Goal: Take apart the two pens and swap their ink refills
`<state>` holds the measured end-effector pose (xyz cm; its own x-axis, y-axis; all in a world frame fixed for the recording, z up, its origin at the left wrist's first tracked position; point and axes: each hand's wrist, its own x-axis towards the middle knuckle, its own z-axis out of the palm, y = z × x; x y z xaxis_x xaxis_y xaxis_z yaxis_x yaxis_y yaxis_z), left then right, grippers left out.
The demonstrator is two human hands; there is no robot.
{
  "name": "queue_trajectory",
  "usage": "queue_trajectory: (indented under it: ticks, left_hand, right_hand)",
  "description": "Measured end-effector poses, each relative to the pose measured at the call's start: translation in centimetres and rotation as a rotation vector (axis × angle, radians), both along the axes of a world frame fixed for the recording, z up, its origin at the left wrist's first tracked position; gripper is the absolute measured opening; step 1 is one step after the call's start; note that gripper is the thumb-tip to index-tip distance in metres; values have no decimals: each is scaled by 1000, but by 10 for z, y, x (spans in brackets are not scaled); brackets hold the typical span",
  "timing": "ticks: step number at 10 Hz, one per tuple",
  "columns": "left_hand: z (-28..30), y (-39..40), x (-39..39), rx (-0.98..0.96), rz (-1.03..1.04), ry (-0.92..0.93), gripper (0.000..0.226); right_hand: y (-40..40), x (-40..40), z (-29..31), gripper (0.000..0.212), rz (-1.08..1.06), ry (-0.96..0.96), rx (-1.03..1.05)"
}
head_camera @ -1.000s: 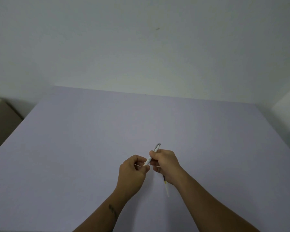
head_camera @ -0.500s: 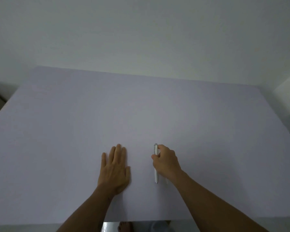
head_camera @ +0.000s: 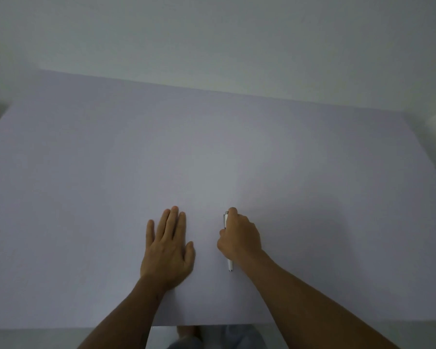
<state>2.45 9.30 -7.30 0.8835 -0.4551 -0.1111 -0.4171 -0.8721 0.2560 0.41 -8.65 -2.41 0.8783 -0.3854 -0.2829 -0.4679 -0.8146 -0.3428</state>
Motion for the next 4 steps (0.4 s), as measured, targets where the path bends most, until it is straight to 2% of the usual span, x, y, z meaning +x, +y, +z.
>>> queue_trajectory:
  ticks: [4]
  left_hand:
    - [3,3,1,-9,-11,8,73]
  right_hand:
    - [-11,0,18,34,-46,25,28]
